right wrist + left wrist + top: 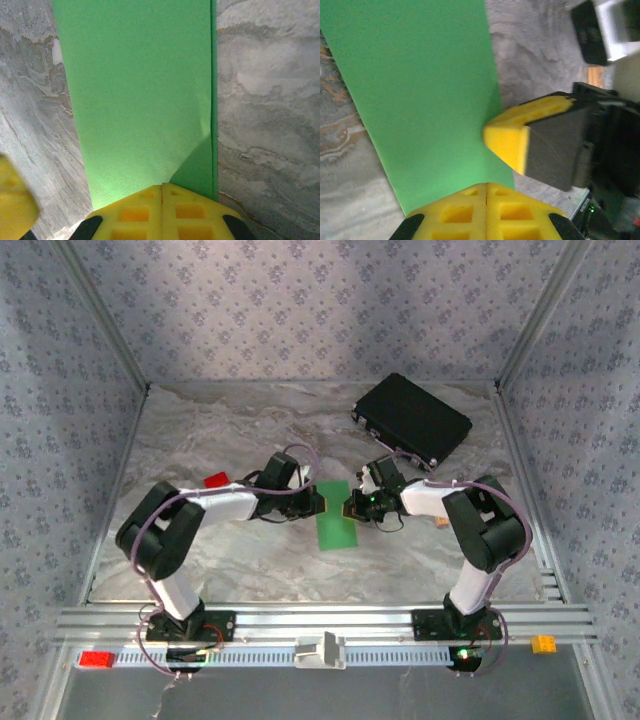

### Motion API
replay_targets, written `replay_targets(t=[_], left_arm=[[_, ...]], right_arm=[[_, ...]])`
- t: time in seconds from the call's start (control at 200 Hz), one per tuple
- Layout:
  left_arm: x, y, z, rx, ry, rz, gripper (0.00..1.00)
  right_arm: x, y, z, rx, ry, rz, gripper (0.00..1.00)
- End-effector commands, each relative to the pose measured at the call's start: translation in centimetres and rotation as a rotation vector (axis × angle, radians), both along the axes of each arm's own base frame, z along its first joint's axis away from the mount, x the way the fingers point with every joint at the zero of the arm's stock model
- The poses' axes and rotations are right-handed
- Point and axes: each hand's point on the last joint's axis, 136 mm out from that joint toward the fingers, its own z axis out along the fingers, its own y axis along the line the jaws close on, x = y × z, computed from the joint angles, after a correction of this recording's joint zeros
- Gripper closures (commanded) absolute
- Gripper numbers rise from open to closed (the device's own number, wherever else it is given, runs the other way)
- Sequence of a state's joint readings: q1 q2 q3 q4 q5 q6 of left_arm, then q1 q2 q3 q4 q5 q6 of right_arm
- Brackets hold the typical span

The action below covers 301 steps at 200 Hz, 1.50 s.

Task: Fold a paper plane with a square sheet of paper (pick it up from the middle)
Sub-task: First fold the square sheet of paper in half at the center of the table.

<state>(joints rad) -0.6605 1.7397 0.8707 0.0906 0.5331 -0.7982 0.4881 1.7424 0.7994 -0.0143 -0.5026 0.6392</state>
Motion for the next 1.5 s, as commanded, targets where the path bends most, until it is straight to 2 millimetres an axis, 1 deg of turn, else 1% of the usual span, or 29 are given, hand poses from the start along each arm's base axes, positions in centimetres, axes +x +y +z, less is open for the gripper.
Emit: replay_targets(t=[0.0, 0.065, 0.14, 0.195, 0.235, 0.285, 0.365, 0.485, 0.6, 0.675, 0.844, 0.944, 1.099, 1.189, 1.274, 1.429, 1.499], left_arm=[[-0.2, -0.8, -0.9, -0.021, 0.046, -0.029, 0.94], [-0.4, -0.5, -2.1, 0.003, 0.066, -0.023, 0.94], [-0.6, 0.3, -3.7, 0.045, 0.088, -0.005, 0.94], [-0.7, 0.6, -4.3, 0.059, 0.104, 0.002, 0.94], [-0.8, 0.7, -4.5, 0.063, 0.113, 0.003, 0.94], [-0.6, 0.6, -4.0, 0.055, 0.103, 0.004, 0.94], [-0.1, 0.2, -2.6, 0.035, 0.086, -0.003, 0.93], [1.5, -0.4, -0.4, 0.009, 0.048, 0.002, 0.92], [3.5, -0.5, 0.4, -0.005, 0.036, 0.017, 0.92], [4.7, -0.7, 0.4, -0.011, 0.033, 0.018, 0.92], [5.9, -1.0, -0.9, -0.005, 0.061, 0.014, 0.92], [5.9, -1.0, -1.9, 0.009, 0.075, 0.009, 0.92], [5.6, -0.2, -4.4, 0.048, 0.113, 0.031, 0.92], [5.3, 0.1, -5.1, 0.053, 0.123, 0.043, 0.92], [5.4, 0.1, -4.6, 0.036, 0.119, 0.046, 0.92], [6.6, -0.4, -1.9, 0.000, 0.068, 0.034, 0.91], [7.3, -0.6, -1.2, -0.002, 0.056, 0.033, 0.91]], right_arm=[[-3.7, -4.1, -4.7, -0.216, 0.163, -0.044, 1.00], [-3.8, -4.0, -4.8, -0.214, 0.167, -0.043, 1.00], [-3.8, -4.0, -4.8, -0.214, 0.166, -0.042, 1.00], [-3.7, -4.0, -4.8, -0.214, 0.166, -0.045, 1.00], [-3.7, -4.0, -4.8, -0.212, 0.167, -0.043, 1.00], [-3.7, -3.9, -4.6, -0.214, 0.147, -0.012, 1.00], [-3.5, -3.8, -4.4, -0.209, 0.140, -0.005, 1.00], [-3.3, -3.6, -4.0, -0.199, 0.132, 0.005, 1.00], [-3.1, -3.5, -3.9, -0.197, 0.129, 0.005, 1.00], [-3.1, -3.5, -3.9, -0.197, 0.131, 0.006, 1.00], [-3.1, -3.6, -4.0, -0.200, 0.133, 0.002, 1.00], [-3.1, -3.6, -4.0, -0.200, 0.134, 0.002, 1.00], [-3.1, -3.5, -3.9, -0.196, 0.130, 0.003, 1.00], [-3.0, -3.5, -3.7, -0.192, 0.127, 0.003, 1.00], [-3.0, -3.5, -3.7, -0.195, 0.127, 0.004, 1.00], [-3.0, -3.5, -3.6, -0.196, 0.125, 0.006, 1.00], [-2.9, -3.5, -3.6, -0.196, 0.124, 0.007, 1.00]])
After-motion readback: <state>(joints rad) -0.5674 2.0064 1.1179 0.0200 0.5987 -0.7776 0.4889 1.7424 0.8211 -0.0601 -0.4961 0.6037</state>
